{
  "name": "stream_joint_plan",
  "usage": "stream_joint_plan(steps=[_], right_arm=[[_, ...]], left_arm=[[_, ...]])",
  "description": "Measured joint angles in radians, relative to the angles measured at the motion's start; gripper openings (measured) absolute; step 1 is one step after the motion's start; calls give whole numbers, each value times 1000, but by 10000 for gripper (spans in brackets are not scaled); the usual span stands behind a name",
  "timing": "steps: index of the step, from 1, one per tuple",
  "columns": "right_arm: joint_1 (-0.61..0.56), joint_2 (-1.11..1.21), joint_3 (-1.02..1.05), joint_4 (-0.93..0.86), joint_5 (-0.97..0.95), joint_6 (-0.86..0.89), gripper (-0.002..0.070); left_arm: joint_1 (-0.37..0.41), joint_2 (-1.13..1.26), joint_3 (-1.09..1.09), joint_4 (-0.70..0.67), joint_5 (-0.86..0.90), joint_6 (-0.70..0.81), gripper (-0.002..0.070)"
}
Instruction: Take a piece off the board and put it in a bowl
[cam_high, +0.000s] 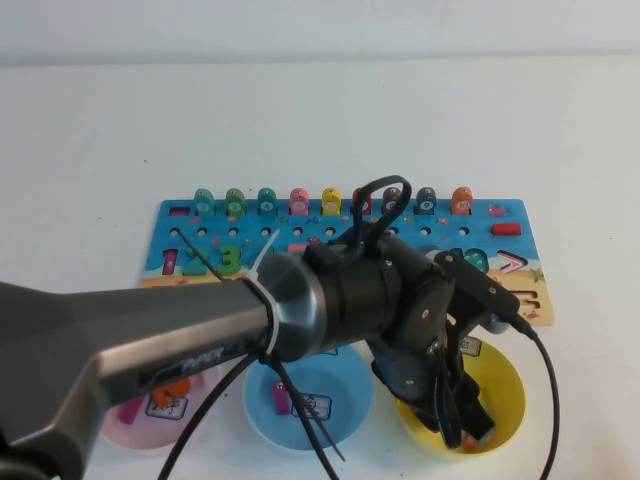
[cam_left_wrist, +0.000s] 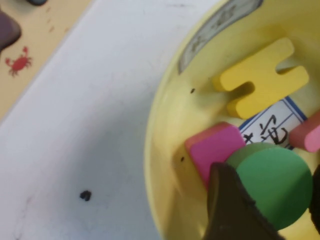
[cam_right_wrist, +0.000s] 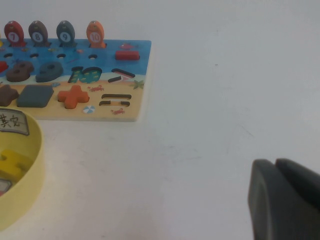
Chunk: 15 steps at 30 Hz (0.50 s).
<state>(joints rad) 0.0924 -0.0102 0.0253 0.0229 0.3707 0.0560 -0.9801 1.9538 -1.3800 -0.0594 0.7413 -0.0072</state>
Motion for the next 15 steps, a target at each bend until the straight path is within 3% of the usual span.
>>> stream_joint_plan(steps=[6,15], right_arm=[[0,0,0,0,0,0,-17],[0,-4,0,0,0,0,-17]], left_arm=[[9,0,-1,-6,0,0,285],[12,9,-1,-15,2,0,410]])
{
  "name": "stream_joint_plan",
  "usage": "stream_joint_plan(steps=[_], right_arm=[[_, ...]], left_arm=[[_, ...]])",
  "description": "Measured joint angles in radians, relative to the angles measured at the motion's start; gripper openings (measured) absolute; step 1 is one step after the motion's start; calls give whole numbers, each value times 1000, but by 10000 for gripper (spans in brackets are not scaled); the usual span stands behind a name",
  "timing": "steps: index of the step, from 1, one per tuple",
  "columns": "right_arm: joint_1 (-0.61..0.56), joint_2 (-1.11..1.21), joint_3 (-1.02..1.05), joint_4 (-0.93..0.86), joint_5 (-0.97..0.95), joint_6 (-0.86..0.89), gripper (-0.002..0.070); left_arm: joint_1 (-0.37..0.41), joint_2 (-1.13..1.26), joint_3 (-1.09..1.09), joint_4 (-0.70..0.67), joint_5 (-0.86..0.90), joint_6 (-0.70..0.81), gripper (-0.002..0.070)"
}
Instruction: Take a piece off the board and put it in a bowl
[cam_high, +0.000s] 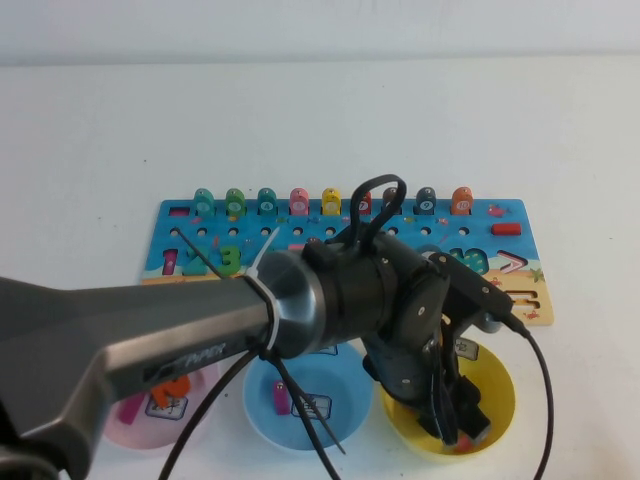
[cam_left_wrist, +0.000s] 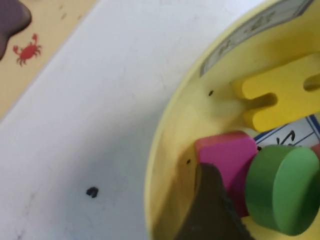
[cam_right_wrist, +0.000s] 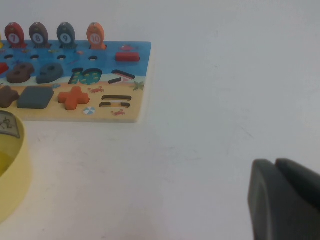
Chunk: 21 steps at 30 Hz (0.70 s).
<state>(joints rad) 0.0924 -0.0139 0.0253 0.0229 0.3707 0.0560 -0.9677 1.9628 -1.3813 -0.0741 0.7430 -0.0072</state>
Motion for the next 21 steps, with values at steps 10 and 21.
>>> stream_joint_plan(steps=[10,21], right_arm=[[0,0,0,0,0,0,-17],[0,0,0,0,0,0,-17]], left_arm=[[0,-63,-71,-4,110,-2,420],[2,-180,-75,37,231,7,89]])
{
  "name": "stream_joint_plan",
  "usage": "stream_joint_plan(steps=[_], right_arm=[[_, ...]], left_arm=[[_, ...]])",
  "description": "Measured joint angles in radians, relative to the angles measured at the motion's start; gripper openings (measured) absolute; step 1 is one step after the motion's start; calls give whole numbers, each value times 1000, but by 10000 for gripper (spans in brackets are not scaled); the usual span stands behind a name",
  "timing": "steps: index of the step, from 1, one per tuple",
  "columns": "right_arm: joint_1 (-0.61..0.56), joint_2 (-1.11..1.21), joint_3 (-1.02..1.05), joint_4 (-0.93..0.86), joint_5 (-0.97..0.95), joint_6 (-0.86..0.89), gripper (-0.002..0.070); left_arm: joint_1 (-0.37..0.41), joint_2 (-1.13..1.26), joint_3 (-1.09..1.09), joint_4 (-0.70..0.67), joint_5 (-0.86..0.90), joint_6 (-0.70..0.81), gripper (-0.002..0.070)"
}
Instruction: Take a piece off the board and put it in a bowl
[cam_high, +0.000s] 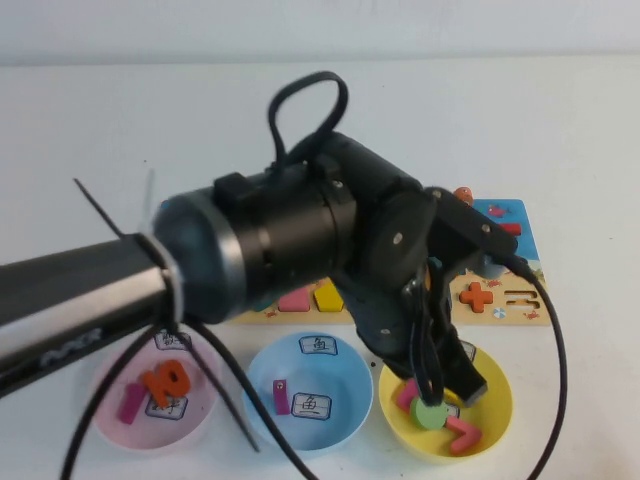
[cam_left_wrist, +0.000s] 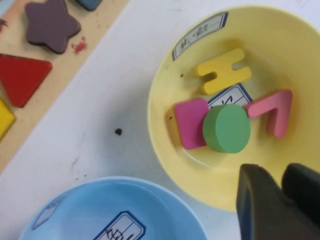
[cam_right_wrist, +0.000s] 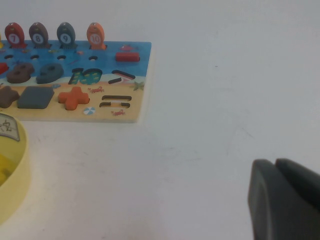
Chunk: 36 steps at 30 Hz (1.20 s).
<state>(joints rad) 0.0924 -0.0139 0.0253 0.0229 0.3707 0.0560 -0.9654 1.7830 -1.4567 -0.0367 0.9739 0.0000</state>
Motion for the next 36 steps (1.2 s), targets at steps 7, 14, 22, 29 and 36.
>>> stream_joint_plan(steps=[7,14,22,29,36], right_arm=[[0,0,0,0,0,0,-17],[0,0,0,0,0,0,-17],[0,0,0,0,0,0,-17],[0,0,0,0,0,0,-17],[0,0,0,0,0,0,-17]], left_arm=[[29,-131,40,37,-62,0,5],[32,-375,268,103,-245,-41,-1],[32,-726,636,153,-539,-102,-2],[32,-889,834,172,-589,-109,-2],[32,-895,851,210,-591,-109,-2]])
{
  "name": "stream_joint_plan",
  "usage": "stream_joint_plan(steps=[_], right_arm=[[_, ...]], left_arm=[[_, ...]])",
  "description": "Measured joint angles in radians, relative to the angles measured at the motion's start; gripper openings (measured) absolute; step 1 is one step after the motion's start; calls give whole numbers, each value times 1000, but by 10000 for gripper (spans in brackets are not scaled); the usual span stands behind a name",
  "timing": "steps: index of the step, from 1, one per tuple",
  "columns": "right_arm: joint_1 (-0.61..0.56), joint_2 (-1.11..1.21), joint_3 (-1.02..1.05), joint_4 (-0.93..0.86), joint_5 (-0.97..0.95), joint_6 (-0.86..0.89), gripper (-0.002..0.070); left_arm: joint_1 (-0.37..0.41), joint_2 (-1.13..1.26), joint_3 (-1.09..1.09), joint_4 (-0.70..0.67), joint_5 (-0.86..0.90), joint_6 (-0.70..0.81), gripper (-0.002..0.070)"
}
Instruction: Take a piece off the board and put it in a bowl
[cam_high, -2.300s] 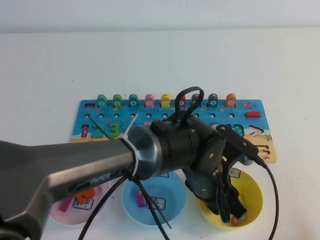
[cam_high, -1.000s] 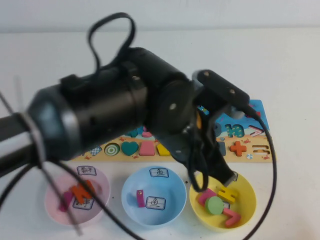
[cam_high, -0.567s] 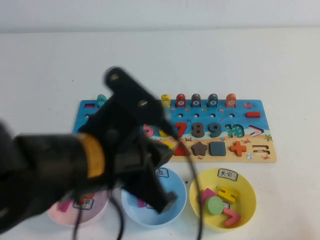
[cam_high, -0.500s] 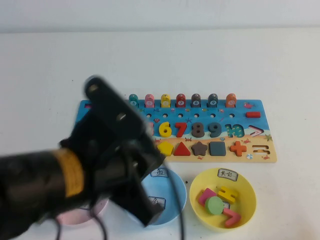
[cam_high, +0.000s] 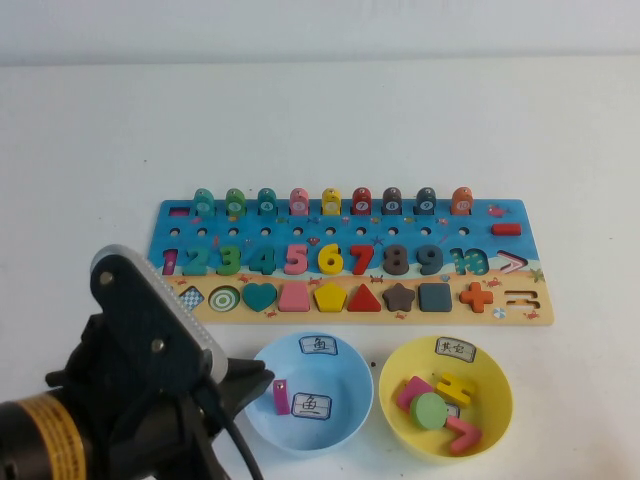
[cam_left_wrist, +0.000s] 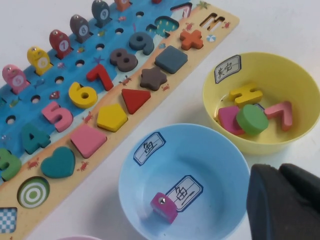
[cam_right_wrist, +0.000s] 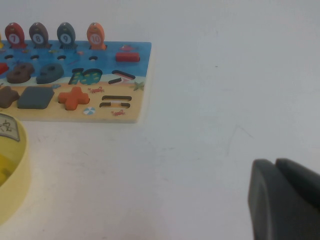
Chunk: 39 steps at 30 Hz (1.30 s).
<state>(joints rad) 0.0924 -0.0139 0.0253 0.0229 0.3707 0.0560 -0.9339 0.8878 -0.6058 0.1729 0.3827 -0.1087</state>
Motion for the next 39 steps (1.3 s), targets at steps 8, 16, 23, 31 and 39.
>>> stream_joint_plan(steps=[8,16,23,31,39], right_arm=[[0,0,0,0,0,0,-17],[0,0,0,0,0,0,-17],[0,0,0,0,0,0,-17],[0,0,0,0,0,0,-17],[0,0,0,0,0,0,-17]], left_arm=[[3,-34,32,10,-96,26,-3],[235,-326,314,-121,-524,263,-3],[566,-615,507,-144,-656,276,-3],[784,-869,622,-159,-627,174,-3],[804,-898,632,-183,-334,155,-3]])
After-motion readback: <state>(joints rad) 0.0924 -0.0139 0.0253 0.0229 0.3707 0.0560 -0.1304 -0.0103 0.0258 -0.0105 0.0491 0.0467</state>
